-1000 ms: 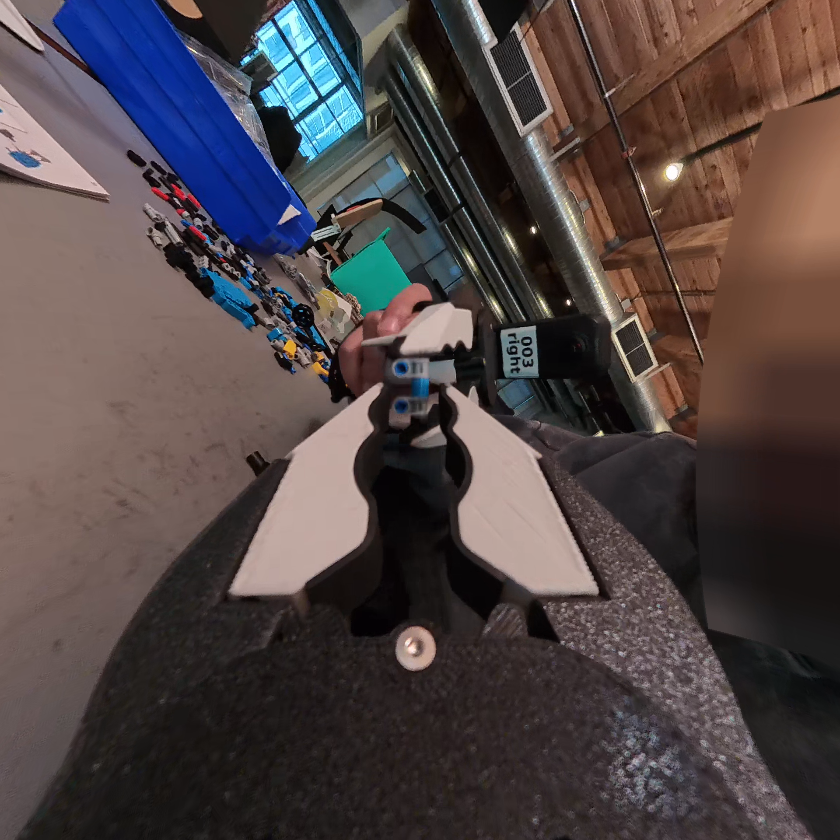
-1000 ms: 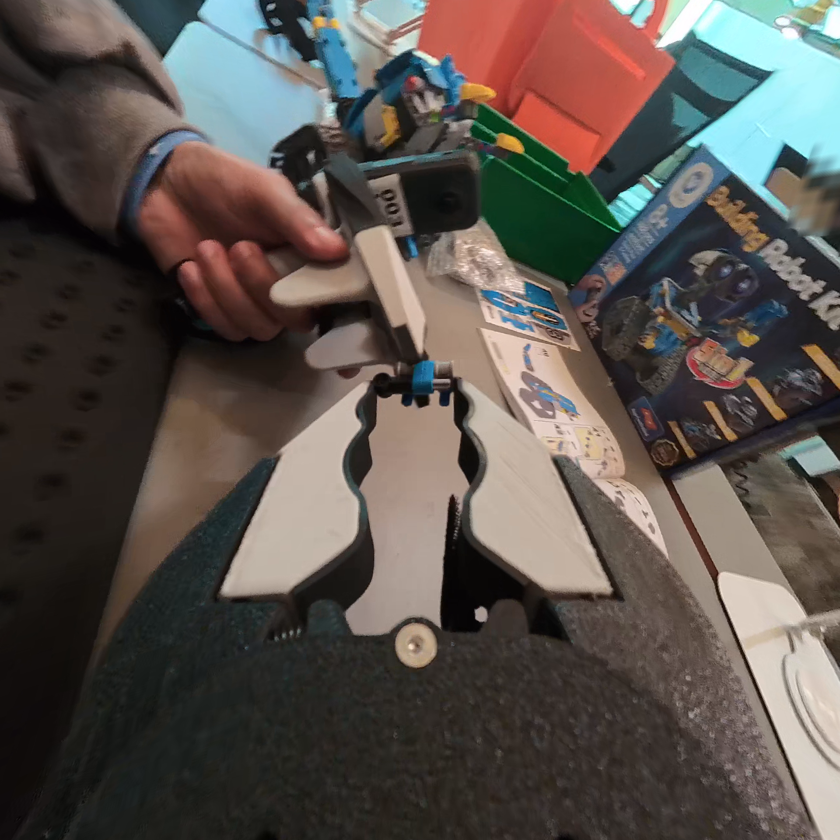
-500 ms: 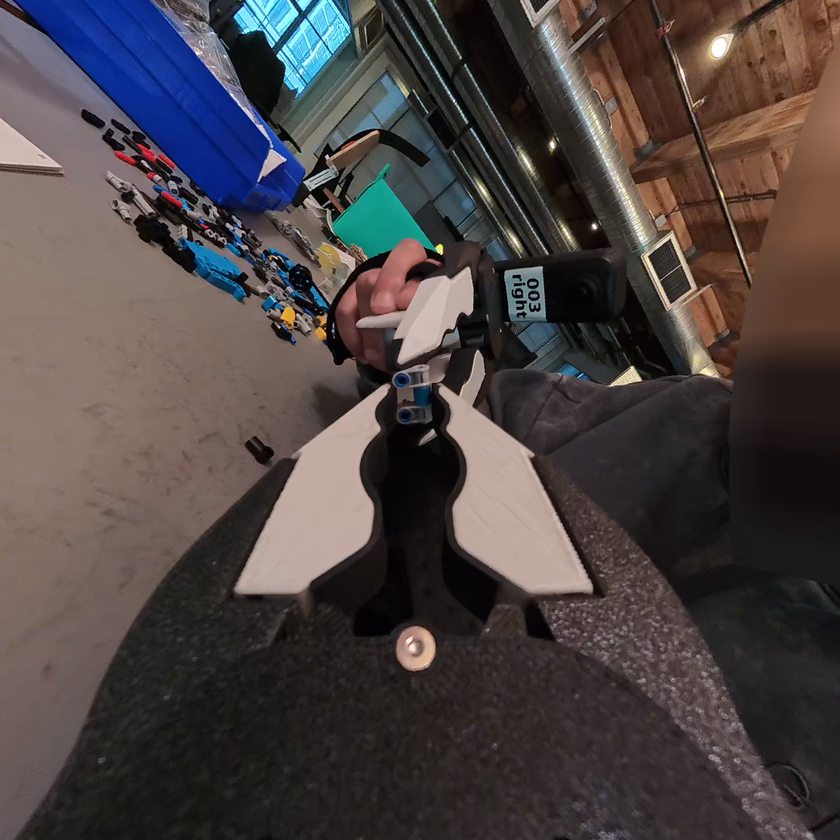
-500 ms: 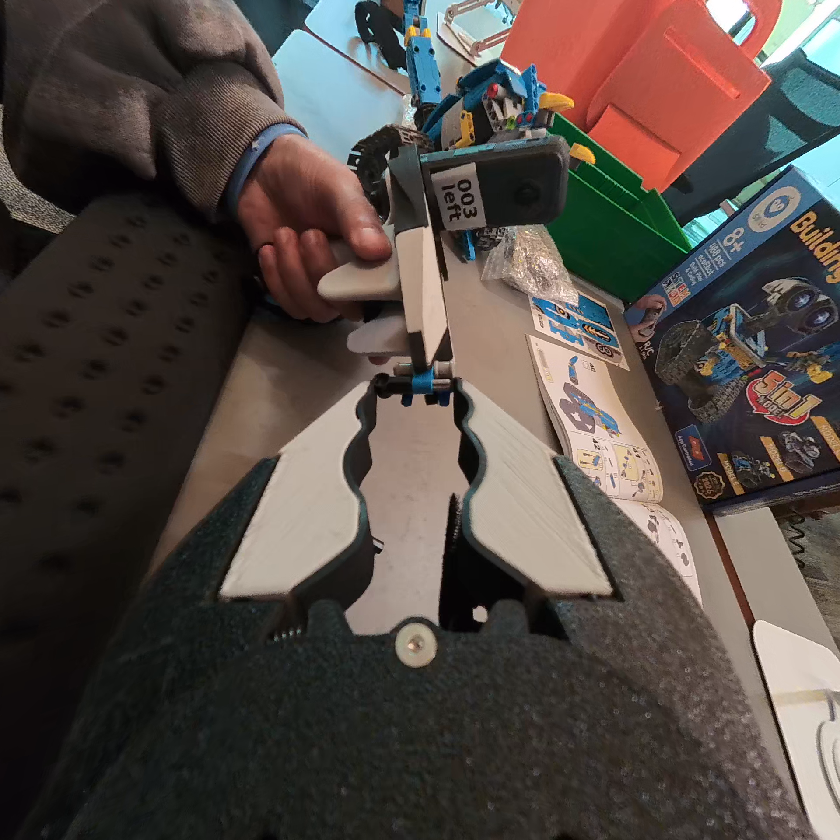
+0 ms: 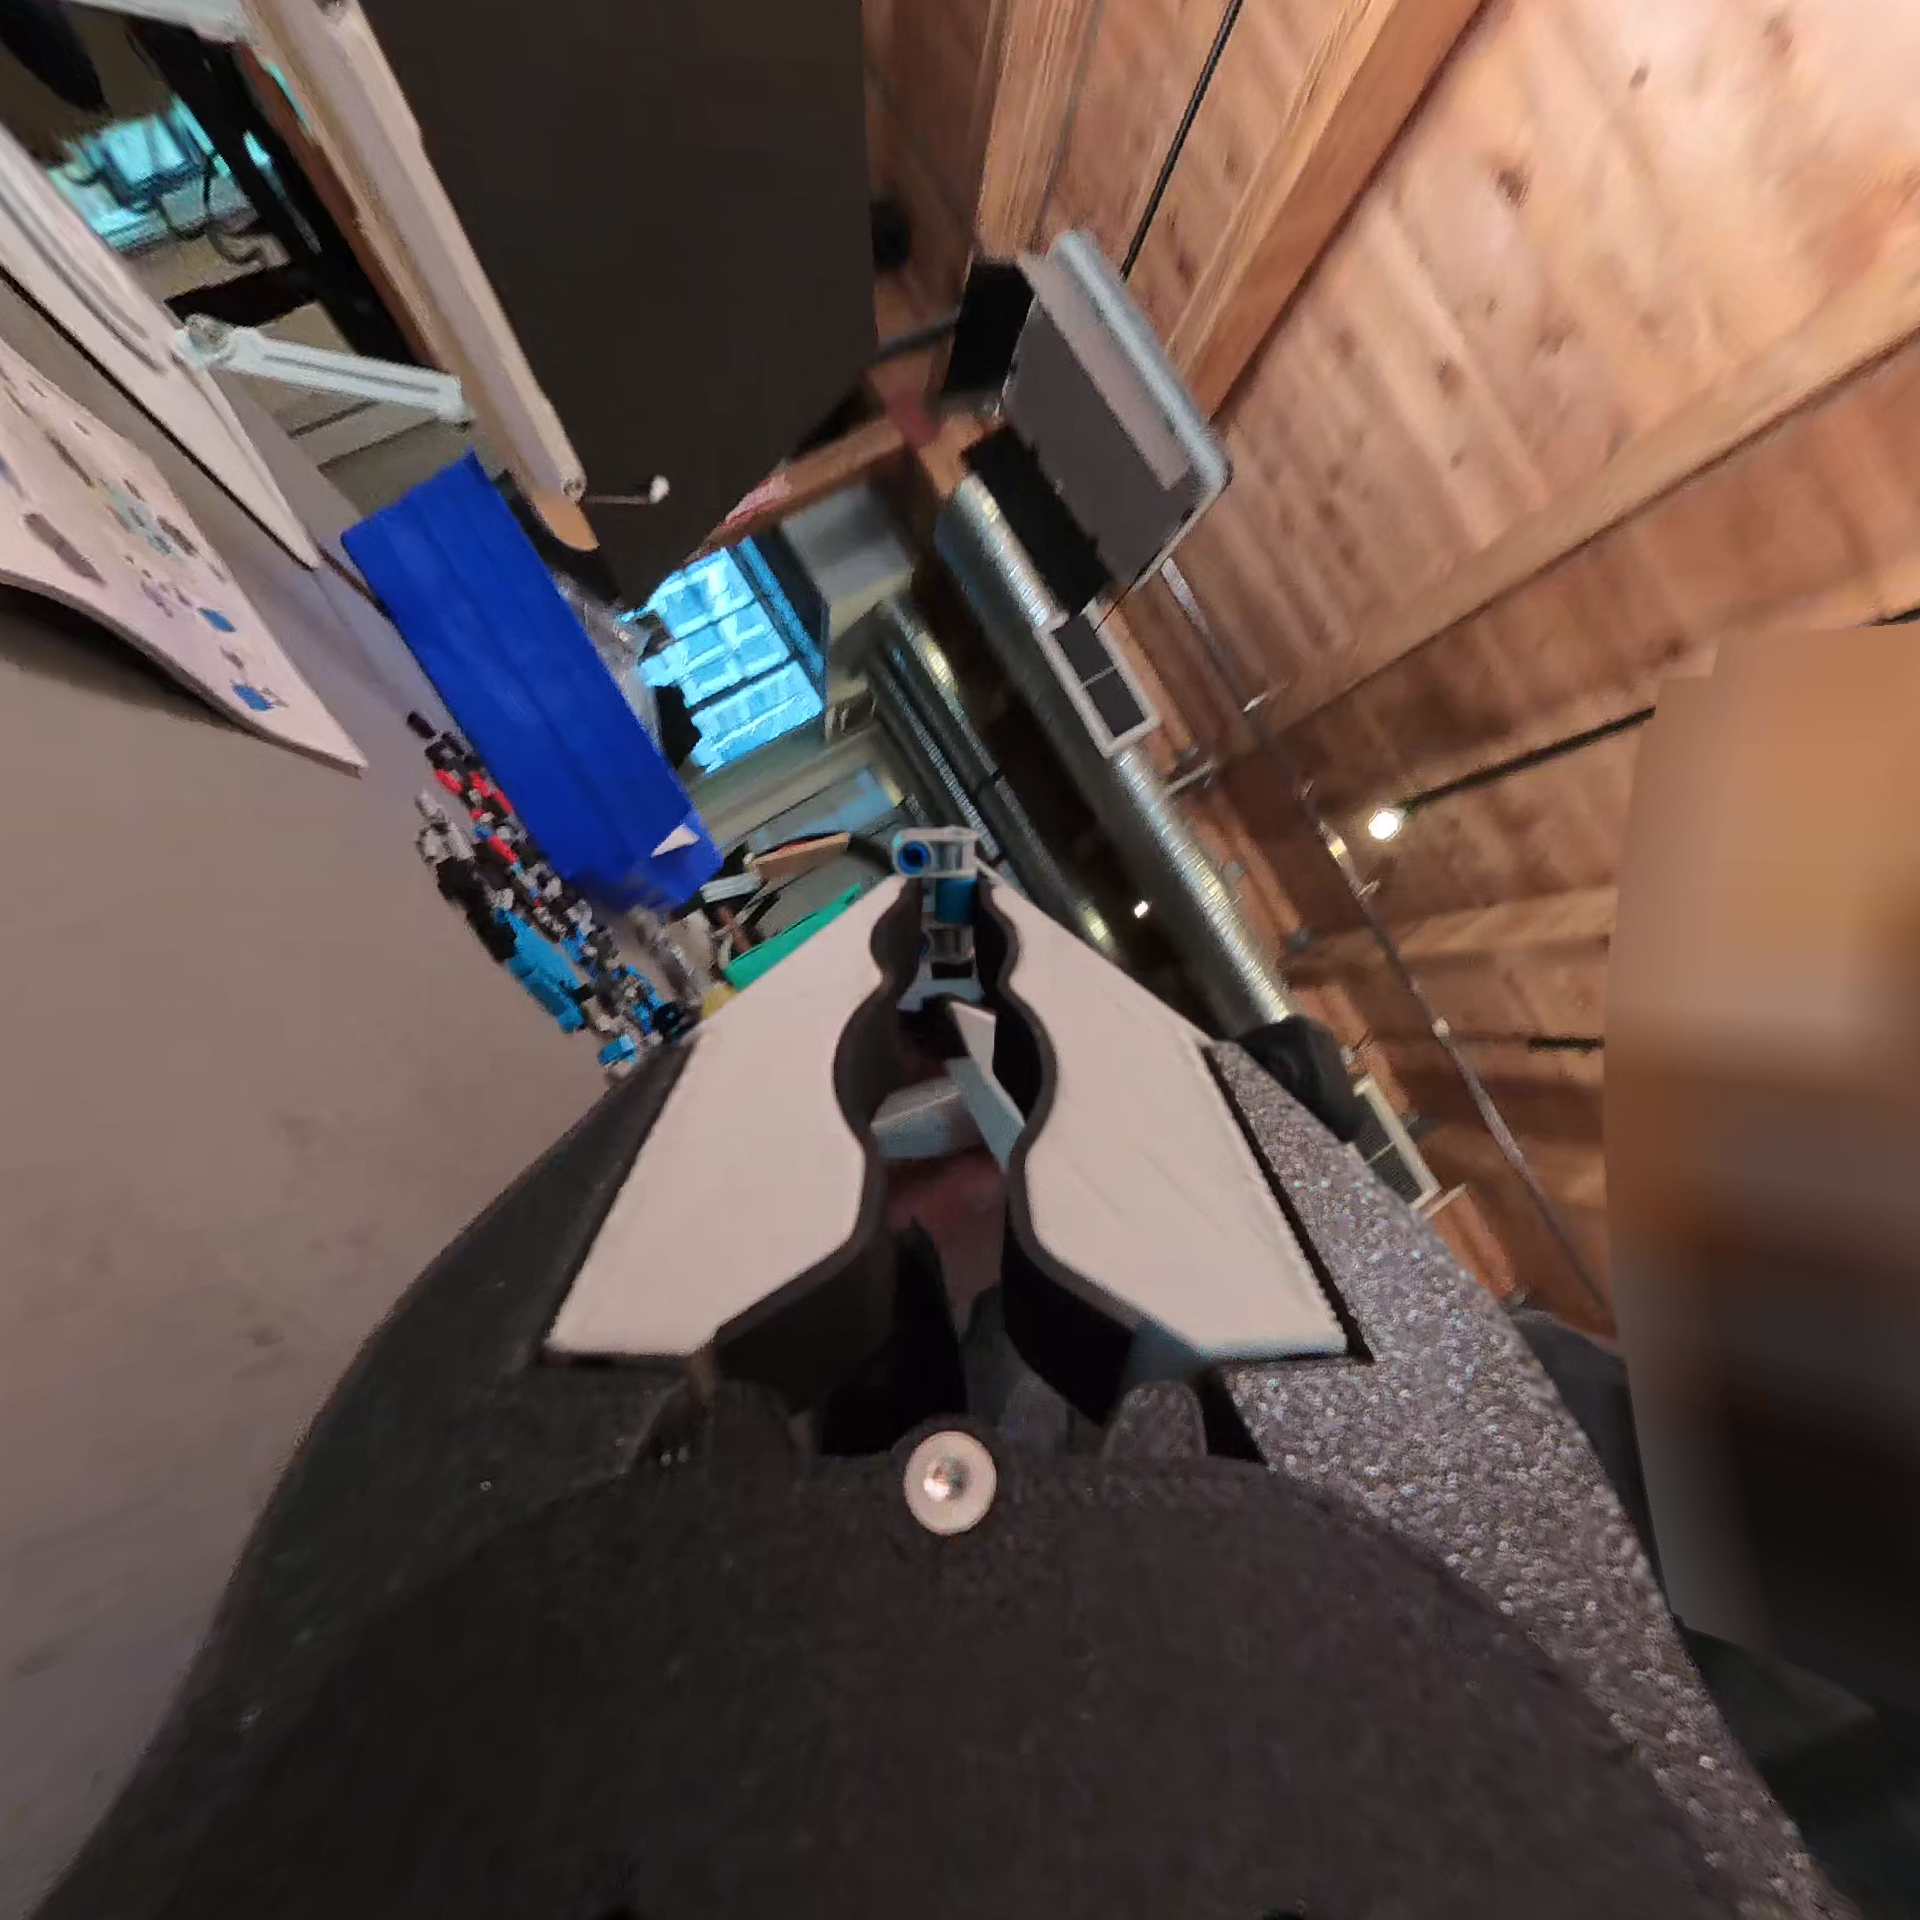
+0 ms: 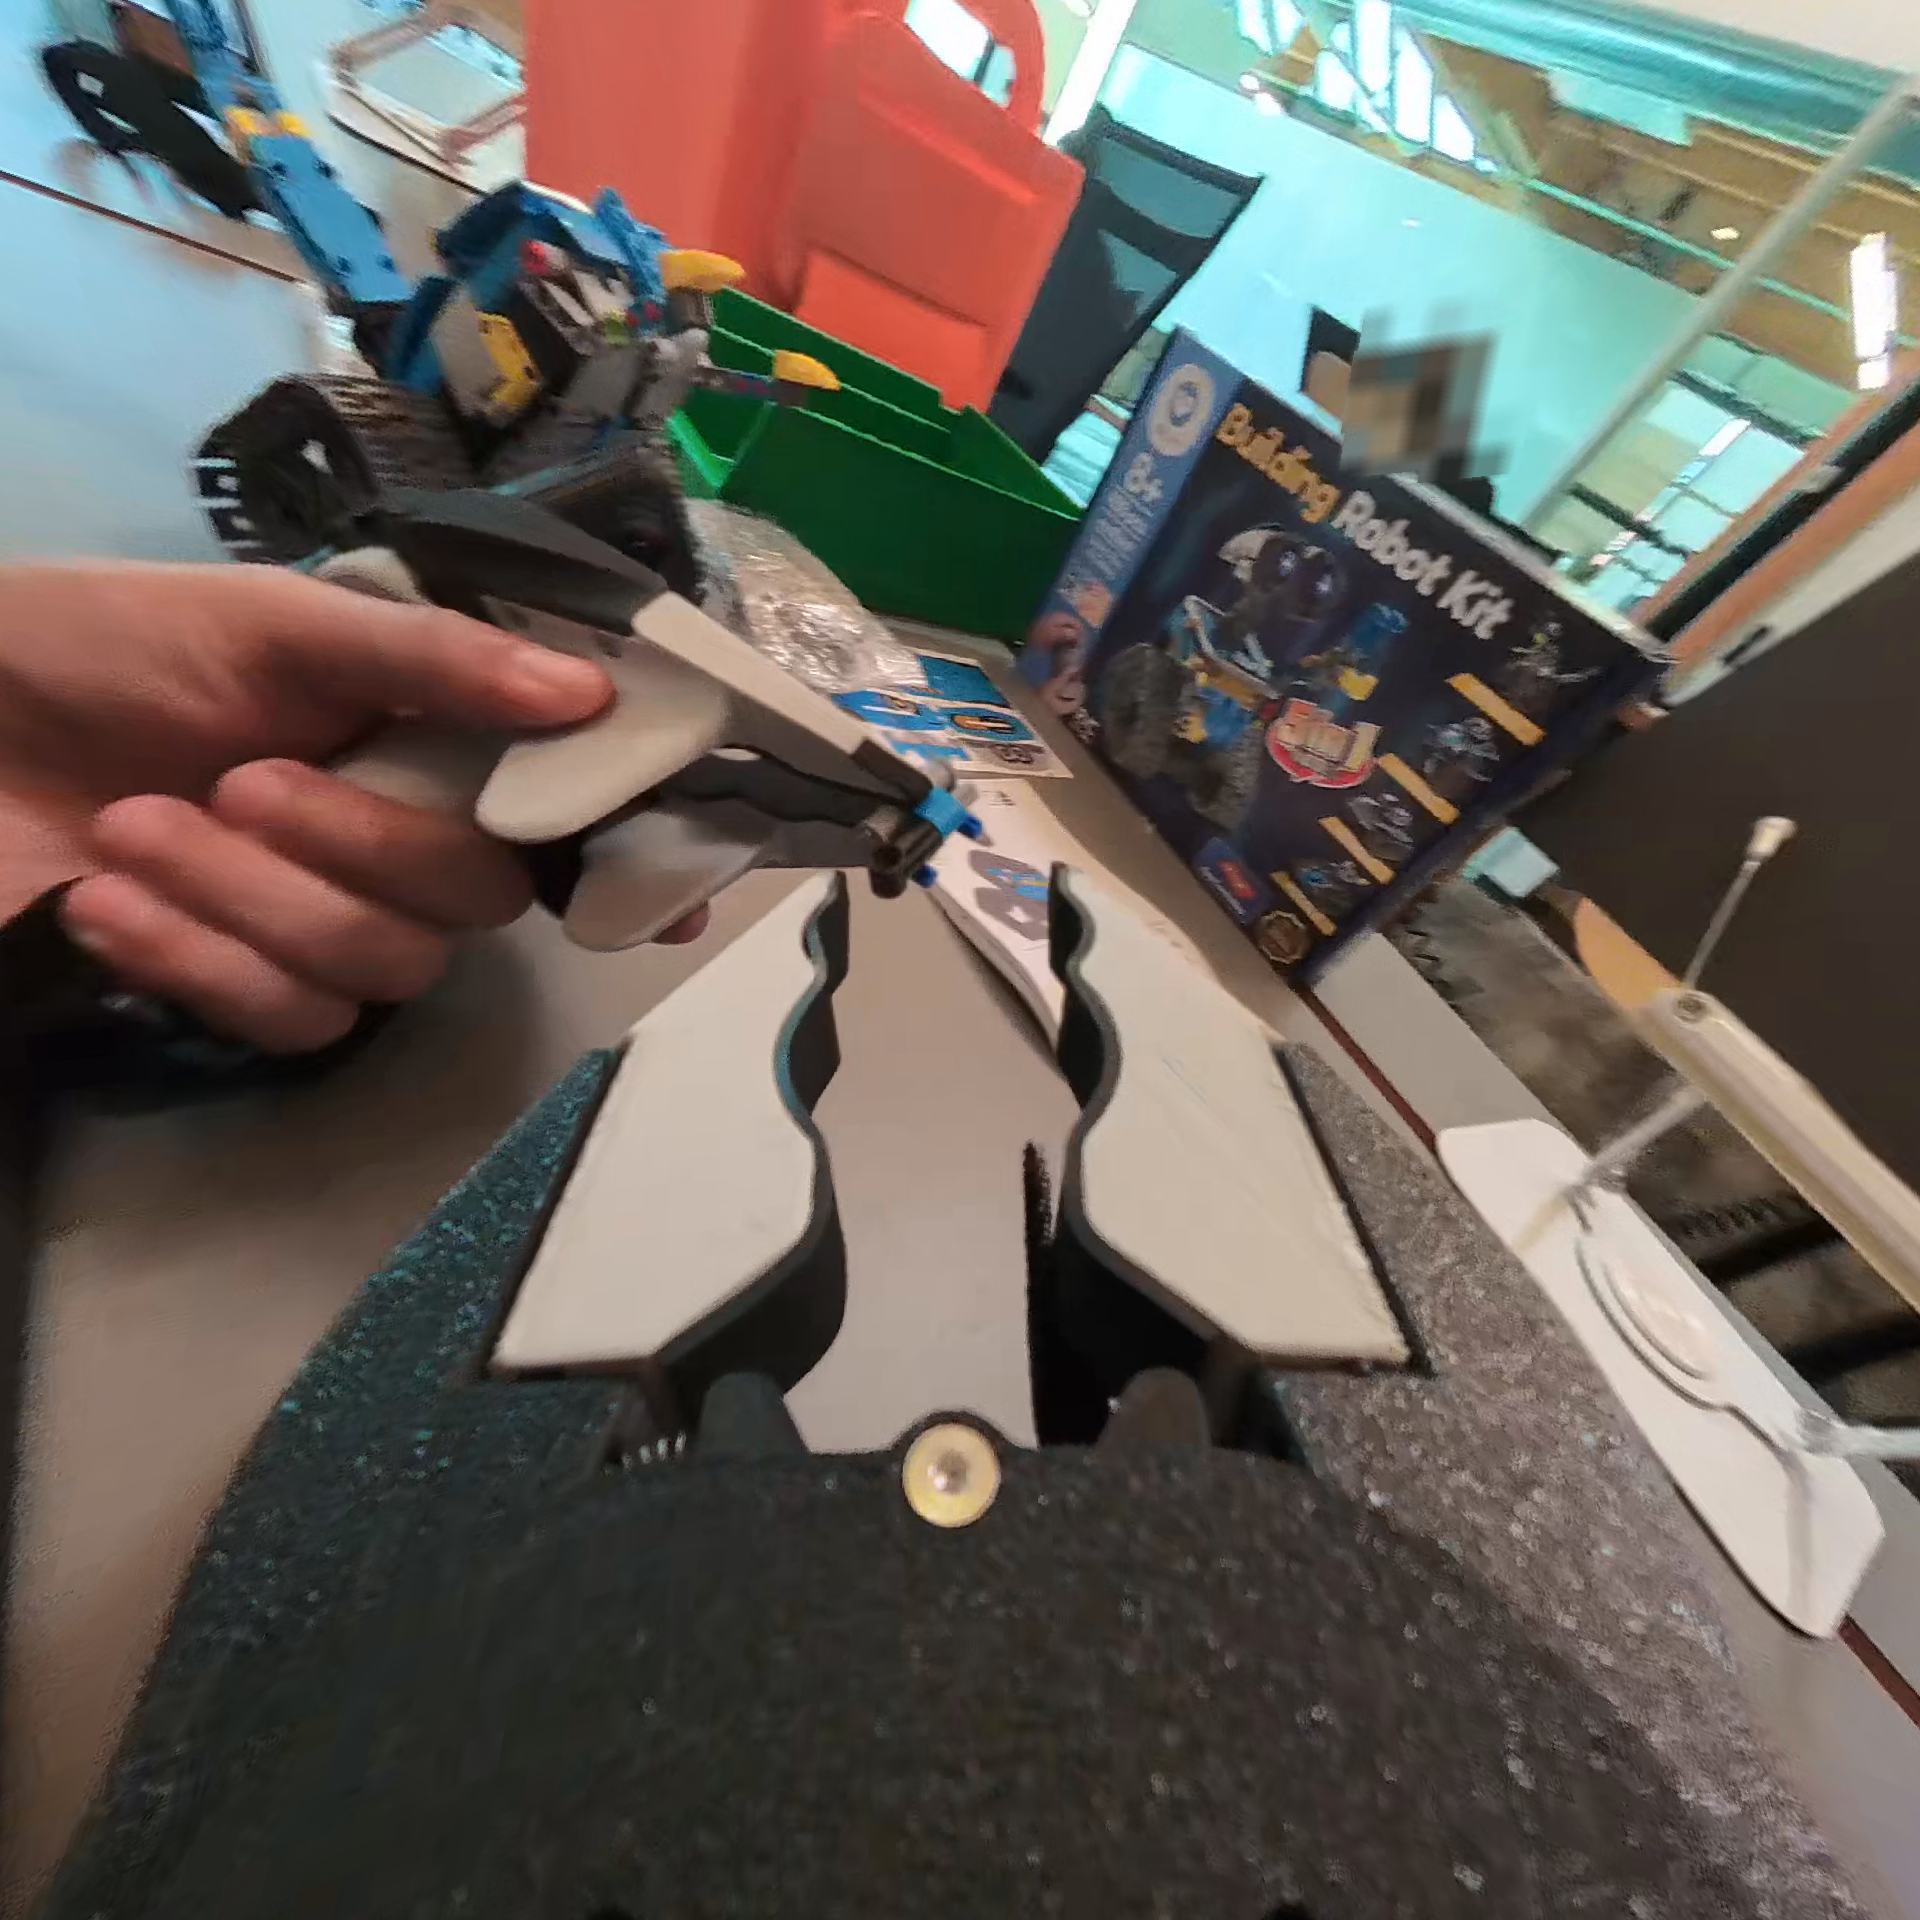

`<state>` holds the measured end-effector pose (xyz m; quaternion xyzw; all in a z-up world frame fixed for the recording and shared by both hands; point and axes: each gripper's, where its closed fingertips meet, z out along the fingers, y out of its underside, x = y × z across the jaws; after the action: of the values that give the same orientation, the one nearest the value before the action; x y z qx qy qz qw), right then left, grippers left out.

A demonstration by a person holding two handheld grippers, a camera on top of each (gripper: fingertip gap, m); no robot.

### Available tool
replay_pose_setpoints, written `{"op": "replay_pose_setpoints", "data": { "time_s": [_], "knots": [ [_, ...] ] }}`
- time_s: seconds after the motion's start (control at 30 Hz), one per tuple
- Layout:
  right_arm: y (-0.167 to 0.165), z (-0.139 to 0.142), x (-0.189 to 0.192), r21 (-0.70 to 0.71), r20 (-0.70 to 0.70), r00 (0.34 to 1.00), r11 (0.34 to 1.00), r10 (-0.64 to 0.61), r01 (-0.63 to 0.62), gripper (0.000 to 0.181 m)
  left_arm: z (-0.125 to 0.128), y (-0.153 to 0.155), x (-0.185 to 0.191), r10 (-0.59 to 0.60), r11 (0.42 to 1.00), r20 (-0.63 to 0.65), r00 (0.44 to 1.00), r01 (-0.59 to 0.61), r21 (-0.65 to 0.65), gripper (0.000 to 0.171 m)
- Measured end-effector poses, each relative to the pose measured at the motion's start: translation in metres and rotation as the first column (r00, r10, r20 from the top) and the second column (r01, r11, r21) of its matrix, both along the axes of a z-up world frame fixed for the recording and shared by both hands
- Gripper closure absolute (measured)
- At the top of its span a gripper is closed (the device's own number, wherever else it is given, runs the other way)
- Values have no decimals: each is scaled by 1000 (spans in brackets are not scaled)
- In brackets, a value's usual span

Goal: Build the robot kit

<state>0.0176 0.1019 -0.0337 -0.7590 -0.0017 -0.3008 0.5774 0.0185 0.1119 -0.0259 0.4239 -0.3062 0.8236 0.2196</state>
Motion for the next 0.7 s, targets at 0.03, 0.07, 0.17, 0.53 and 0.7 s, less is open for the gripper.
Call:
{"op": "replay_pose_setpoints", "data": {
  "time_s": [0.03,0.07,0.17,0.53,0.7],
  "knots": [
    [1,1,2,8,22,999,1000,-25,25,145,1,1,1,9,999,-8,1000,-9,-34,164],
    [3,3,3,16,46,998,999,-36,35,148,0,1,2,17,998,-16,1000,-18,-53,164],
    [11,3,0,13,126,991,999,-52,51,158,0,4,4,50,993,-33,998,-53,-102,163],
    [16,9,-8,-5,229,971,998,-64,67,170,9,7,-1,-2,977,-14,1000,-1,-213,163],
    [9,13,-9,-3,192,980,999,-46,47,172,12,-1,-4,4,992,22,1000,-1,-127,162]
  ]
}}
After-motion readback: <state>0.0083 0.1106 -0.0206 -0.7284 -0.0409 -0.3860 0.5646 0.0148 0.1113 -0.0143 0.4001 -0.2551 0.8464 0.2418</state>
